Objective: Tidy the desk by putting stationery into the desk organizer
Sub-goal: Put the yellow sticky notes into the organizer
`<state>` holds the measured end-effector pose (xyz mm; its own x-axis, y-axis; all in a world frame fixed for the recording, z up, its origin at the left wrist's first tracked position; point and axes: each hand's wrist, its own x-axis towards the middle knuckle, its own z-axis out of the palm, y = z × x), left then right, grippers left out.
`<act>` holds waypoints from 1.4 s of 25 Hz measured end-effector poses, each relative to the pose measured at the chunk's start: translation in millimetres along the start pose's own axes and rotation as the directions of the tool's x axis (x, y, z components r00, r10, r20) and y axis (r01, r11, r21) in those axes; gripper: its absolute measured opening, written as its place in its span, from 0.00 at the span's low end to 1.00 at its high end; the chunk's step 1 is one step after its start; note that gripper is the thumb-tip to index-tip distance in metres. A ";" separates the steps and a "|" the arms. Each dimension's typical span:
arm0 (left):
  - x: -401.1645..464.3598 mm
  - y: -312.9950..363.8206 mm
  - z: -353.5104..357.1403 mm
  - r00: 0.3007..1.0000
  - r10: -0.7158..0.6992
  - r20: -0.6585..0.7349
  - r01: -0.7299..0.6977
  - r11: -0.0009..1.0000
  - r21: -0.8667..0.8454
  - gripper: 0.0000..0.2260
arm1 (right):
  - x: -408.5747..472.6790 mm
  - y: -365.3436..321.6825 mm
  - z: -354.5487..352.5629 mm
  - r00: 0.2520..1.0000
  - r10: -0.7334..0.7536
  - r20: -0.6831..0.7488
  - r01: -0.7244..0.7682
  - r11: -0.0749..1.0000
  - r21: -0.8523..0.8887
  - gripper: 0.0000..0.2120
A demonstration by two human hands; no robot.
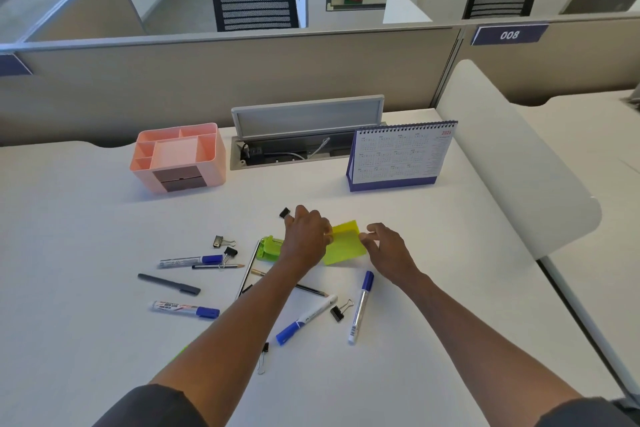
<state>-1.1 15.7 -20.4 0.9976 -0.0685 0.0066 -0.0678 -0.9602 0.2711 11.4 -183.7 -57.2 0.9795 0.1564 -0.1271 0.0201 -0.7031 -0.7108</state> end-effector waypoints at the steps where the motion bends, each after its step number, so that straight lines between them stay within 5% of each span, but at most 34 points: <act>1: 1.2 -2.5 -3.4 0.999 -0.035 -0.017 0.034 0.996 -0.080 0.05 | -1.1 -6.2 -1.3 1.000 -0.030 -0.011 0.030 0.999 0.040 0.16; 12: -1.6 -29.2 -32.8 0.946 -0.297 -0.127 0.159 0.771 -0.616 0.08 | 20.0 -83.9 -3.8 0.920 -0.346 -0.186 0.353 0.936 0.005 0.09; 20: -7.4 -95.8 -60.3 0.892 -0.428 -0.148 0.202 0.668 -0.716 0.06 | 56.1 -148.0 32.6 0.862 -0.463 -0.206 0.474 0.880 0.004 0.13; 28: -9.5 -176.5 -86.3 0.845 -0.471 -0.255 0.206 0.726 -0.656 0.13 | 103.6 -224.1 78.4 0.850 -0.499 -0.170 0.514 0.856 0.058 0.10; 32: -4.9 -224.9 -95.8 0.835 -0.472 -0.283 0.319 0.834 -0.450 0.26 | 139.8 -257.1 93.3 0.805 -0.544 -0.237 0.565 0.825 0.025 0.09; 35: 3.2 -259.8 -101.0 0.890 -0.381 -0.252 0.313 0.910 -0.270 0.31 | 169.7 -280.0 103.0 0.764 -0.581 -0.280 0.596 0.802 -0.037 0.09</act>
<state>20.9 292.3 6.4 0.9164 0.3730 0.1451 0.2542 -0.8224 0.5090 151.3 111.1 48.9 0.7928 0.3340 0.5099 0.6078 -0.4963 -0.6199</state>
